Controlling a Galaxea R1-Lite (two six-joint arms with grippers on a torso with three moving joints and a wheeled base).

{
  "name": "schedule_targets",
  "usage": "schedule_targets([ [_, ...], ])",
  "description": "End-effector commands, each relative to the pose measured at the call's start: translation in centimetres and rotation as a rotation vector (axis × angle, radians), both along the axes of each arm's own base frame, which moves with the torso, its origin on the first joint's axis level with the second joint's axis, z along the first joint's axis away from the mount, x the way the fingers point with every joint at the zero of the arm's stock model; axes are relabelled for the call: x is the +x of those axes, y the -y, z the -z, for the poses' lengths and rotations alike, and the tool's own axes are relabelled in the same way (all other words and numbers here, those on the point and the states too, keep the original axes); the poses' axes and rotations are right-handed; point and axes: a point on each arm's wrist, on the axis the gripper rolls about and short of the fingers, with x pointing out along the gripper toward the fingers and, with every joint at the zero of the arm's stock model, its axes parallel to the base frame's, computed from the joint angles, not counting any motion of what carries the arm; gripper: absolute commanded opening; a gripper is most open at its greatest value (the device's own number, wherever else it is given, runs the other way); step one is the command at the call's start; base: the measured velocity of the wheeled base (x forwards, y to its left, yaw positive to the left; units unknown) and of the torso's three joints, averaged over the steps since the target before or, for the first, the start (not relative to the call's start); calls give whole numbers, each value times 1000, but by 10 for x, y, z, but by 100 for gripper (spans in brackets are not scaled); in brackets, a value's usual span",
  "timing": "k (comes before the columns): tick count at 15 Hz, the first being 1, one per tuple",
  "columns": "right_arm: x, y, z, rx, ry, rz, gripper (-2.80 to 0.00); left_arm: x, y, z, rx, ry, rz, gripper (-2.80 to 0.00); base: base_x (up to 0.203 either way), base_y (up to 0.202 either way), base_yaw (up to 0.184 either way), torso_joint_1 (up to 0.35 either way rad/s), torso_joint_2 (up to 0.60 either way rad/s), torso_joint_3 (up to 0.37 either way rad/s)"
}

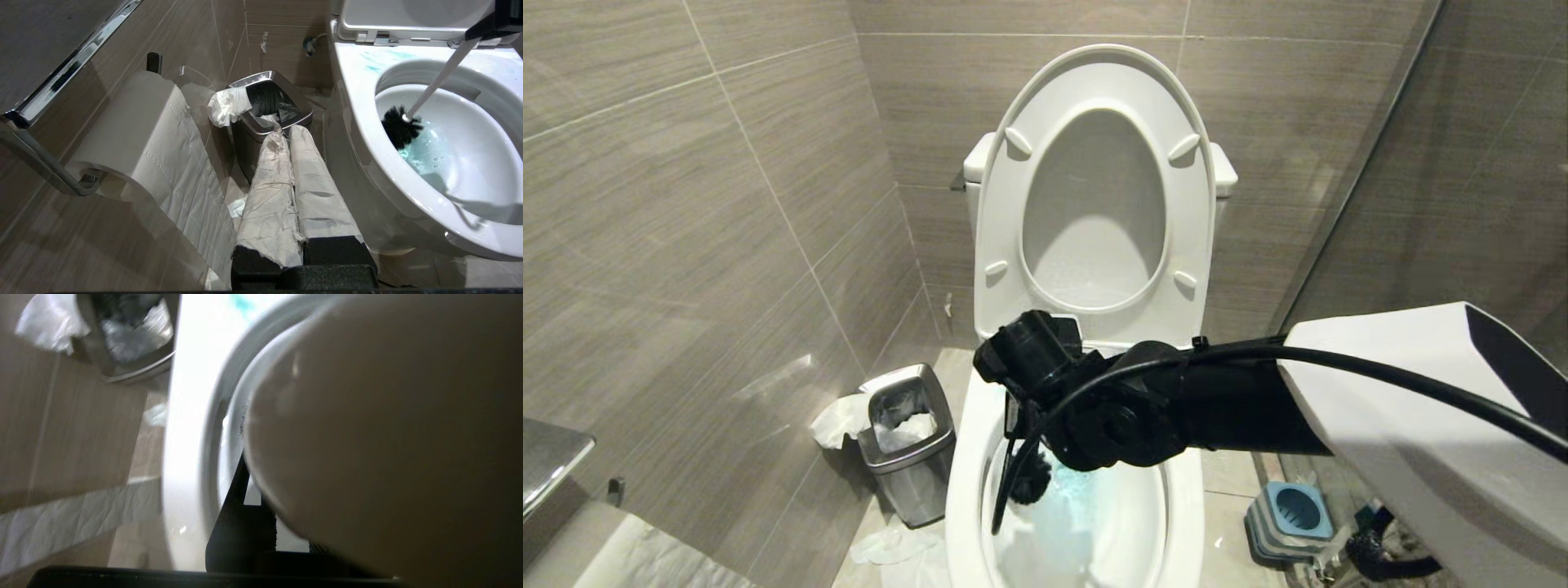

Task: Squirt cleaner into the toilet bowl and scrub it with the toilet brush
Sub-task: Scrub the toilet bowl

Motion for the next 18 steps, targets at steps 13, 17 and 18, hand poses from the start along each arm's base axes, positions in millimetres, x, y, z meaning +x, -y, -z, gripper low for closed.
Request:
schedule_targets([
  [13, -49, 69, -17, 11, -123, 64, -280, 0, 0, 0, 0, -1, 0, -280, 0, 0, 0, 0, 0, 0],
  [17, -51, 40, 10, -1, -158, 35, -280, 0, 0, 0, 0, -2, 0, -280, 0, 0, 0, 0, 0, 0],
  [18, -43, 30, 16, 4, -150, 39, -280, 0, 0, 0, 0, -1, 0, -280, 0, 0, 0, 0, 0, 0],
])
